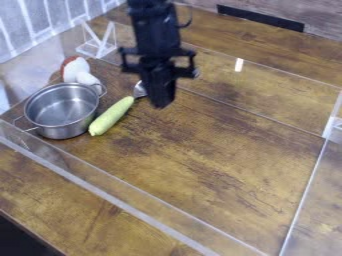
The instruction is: Move the green spoon to the right
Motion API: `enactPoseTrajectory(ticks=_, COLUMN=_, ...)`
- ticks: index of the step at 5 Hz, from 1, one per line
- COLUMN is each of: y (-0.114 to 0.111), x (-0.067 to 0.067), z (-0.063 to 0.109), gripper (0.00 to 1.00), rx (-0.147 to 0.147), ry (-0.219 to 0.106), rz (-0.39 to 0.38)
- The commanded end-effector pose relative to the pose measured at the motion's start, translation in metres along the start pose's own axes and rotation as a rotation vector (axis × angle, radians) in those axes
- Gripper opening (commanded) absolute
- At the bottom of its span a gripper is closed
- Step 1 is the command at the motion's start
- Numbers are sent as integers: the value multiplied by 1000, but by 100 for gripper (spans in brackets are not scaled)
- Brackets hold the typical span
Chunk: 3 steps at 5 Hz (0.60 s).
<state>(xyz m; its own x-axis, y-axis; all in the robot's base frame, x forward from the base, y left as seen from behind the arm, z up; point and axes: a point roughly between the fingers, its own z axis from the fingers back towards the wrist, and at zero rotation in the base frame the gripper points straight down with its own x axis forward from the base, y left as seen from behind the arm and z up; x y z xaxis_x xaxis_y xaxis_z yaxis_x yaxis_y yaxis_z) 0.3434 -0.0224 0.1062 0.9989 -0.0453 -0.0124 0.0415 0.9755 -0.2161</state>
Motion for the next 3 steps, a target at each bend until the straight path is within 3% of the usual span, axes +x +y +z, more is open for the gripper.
enactPoseTrajectory(ticks=1, y=-22, x=7, z=19, gripper=0, rx=-1, ry=-42, rz=-90)
enactPoseTrajectory(ticks=3, y=-23, x=10, z=9, gripper=0, rx=35, ry=-19, rz=-114)
